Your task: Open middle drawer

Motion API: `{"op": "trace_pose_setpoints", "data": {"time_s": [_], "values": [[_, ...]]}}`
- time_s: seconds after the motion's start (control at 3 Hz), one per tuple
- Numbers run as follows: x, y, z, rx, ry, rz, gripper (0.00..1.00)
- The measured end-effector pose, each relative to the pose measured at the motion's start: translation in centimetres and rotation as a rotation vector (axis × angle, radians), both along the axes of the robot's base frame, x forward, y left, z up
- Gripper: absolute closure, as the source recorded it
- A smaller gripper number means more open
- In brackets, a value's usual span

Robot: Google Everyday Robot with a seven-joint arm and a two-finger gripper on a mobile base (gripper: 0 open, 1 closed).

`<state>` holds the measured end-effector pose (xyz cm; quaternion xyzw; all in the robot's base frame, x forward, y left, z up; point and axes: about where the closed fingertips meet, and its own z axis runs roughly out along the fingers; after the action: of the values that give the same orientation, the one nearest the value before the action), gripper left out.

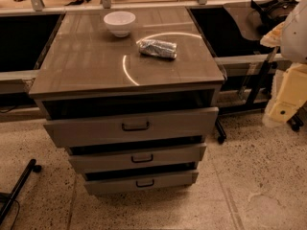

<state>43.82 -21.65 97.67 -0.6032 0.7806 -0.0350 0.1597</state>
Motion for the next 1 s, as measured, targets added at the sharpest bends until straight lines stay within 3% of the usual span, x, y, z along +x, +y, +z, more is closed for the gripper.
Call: {"op": "trace_pose_setpoints", "data": {"time_s": [0.67, 1.0], "values": [[0.1, 0.6, -1.3, 0.014, 0.005, 0.035, 0.0], [0.3, 1.4, -4.5, 0.031, 0.043, 0.067, 0.0]]}}
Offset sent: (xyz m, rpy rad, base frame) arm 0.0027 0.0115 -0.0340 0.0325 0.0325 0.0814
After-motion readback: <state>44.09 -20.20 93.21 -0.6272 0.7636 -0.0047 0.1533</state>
